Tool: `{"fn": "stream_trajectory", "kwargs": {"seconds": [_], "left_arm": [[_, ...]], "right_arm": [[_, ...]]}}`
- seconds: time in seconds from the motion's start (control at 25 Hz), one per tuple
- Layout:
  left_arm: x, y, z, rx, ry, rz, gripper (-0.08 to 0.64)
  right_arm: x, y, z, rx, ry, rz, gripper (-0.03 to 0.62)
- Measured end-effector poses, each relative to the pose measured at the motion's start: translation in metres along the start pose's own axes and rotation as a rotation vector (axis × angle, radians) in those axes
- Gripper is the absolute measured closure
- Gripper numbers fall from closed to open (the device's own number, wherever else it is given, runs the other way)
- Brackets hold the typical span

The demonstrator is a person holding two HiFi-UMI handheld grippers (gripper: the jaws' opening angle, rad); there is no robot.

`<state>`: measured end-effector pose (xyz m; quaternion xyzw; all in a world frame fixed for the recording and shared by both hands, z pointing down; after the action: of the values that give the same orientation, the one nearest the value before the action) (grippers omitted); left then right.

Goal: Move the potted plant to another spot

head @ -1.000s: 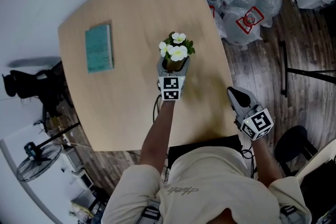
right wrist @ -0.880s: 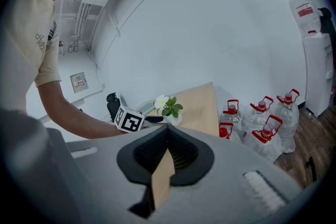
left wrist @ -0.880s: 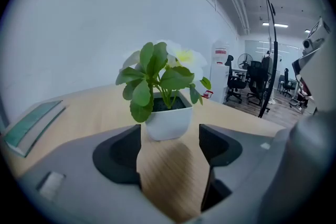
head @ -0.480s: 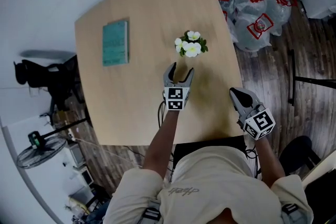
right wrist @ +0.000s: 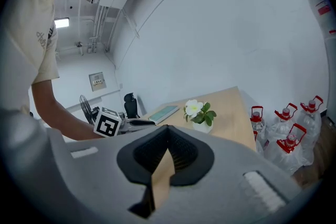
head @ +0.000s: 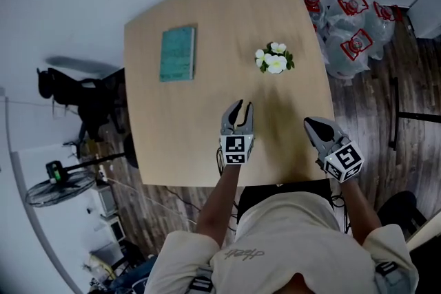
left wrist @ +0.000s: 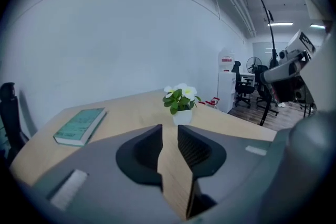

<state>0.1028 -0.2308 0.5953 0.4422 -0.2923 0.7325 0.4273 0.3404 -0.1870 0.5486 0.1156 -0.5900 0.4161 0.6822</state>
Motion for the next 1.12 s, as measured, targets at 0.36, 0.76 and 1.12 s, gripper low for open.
{"fn": "stream_trajectory", "kwargs": {"seconds": [0.36,0.76,1.12], "left_arm": [[0.006,0.024,-0.078,-0.025,-0.052,0.002,0.545],[0.002,0.071,-0.165,-0.069,-0.093,-0.061,0.545],[-0.007,0.107,-0.215,-0.077,-0.206,-0.103,0.545]], "right_arm": [[-0.005,0.058,0.022,-0.042,-0.002,-0.090,0.591],[-0.027,0.129,0.040,-0.026,-0.061,-0.153,0.591],[-0.035,0.184,0.042,0.026,-0.128,-0.192,0.591]]}}
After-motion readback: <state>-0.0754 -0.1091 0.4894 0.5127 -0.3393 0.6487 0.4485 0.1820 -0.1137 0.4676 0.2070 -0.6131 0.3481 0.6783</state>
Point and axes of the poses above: the fingertips, and each gripper's own axes: z forward along the fingers, y to its left, x out of its underside, the point moved 5 cm from there along -z, backward along the fingers, and after that the axes turned 7 degrees about x, right-handed, at the moved point
